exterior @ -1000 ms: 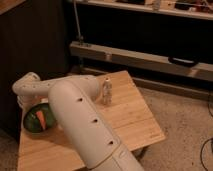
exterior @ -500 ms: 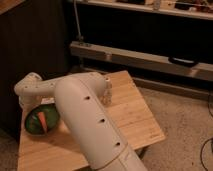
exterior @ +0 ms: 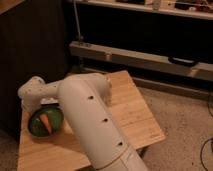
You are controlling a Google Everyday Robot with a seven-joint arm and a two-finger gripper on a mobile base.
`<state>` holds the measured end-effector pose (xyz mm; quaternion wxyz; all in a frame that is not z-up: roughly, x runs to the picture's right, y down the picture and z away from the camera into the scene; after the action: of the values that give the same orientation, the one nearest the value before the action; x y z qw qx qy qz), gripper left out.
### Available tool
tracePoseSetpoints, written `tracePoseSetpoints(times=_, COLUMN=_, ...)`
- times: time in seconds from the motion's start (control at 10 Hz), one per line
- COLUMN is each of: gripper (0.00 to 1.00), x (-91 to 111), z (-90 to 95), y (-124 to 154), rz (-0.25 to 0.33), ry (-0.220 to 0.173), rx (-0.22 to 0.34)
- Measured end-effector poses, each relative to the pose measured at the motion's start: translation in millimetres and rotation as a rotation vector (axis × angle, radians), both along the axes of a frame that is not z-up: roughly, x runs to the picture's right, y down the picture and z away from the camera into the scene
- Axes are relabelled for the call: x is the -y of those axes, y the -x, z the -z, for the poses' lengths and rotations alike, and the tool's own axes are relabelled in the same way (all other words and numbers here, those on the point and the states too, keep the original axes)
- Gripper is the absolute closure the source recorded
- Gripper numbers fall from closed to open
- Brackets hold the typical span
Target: Push the ceramic bowl across the table
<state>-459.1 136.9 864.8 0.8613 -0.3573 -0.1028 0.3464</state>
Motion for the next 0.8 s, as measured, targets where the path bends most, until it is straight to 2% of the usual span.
tracePoseSetpoints(times=0.1, gripper=1.0, x=0.2, z=3.6, y=-4.2, rz=0.007, ry=-0.013, rx=0.001)
tracePoseSetpoints(times=0.4, gripper=1.0, x=-10.9, z=16.7, y=-18.0, rz=0.031, ry=-0.011, rx=0.013)
tracePoseSetpoints(times=0.8, gripper=1.0, x=-40.0, z=28.6, y=-43.0, rz=0.071, ry=0.049, rx=0.008)
